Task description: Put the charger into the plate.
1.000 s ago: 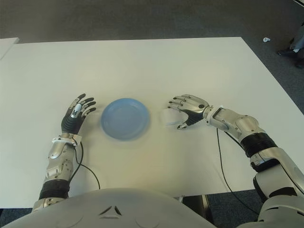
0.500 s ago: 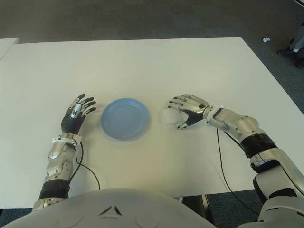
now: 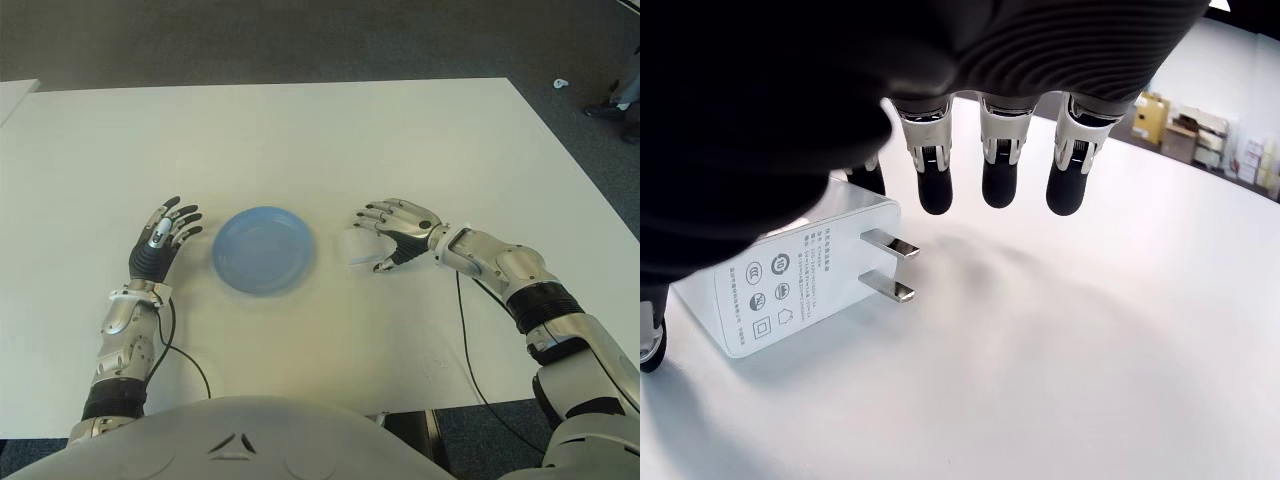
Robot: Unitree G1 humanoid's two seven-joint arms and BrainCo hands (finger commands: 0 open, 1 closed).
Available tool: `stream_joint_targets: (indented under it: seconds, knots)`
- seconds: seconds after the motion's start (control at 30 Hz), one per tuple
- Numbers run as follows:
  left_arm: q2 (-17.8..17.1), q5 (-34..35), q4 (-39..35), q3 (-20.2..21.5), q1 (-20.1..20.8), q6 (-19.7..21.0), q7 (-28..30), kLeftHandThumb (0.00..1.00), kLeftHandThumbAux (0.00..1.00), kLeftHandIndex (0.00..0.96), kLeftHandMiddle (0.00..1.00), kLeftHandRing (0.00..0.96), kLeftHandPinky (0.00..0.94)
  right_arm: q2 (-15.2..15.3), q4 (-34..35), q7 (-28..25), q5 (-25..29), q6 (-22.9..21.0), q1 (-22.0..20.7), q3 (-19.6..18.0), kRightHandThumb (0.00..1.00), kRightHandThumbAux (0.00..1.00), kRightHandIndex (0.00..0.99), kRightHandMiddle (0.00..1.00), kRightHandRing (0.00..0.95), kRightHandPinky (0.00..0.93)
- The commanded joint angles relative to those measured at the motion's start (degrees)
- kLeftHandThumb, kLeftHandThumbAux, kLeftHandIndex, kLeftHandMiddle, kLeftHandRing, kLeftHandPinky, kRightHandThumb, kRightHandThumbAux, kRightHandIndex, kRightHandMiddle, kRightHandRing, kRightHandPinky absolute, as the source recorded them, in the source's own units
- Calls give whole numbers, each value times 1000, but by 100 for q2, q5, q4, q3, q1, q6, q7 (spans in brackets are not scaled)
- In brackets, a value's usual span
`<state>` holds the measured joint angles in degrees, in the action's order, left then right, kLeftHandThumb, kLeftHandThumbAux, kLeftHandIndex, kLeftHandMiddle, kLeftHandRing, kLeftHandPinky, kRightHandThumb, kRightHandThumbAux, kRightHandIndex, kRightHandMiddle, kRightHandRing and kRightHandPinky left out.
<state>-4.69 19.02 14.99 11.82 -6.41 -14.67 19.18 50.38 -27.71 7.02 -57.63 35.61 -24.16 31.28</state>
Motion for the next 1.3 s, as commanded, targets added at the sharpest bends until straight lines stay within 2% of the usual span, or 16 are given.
stream_joint_targets:
  seconds: [0.03, 0.67, 1.3]
  knots:
    - [40, -47, -89, -45, -128, 104, -31, 0, 474, 159, 273, 280, 282, -108, -174, 38, -158, -3, 80, 121, 360, 425, 2, 0, 0, 16]
    - [15, -41, -158, -83, -195, 120, -11, 0, 475, 137, 260, 270, 274, -342, -899, 506, -379, -26, -118, 422, 366, 441, 11, 6, 5, 19]
    - [24, 13, -126, -91, -164, 148, 34, 0, 468, 142, 272, 278, 281, -358, -1084, 839, -503, -112, -233, 651, 394, 442, 9, 27, 30, 50]
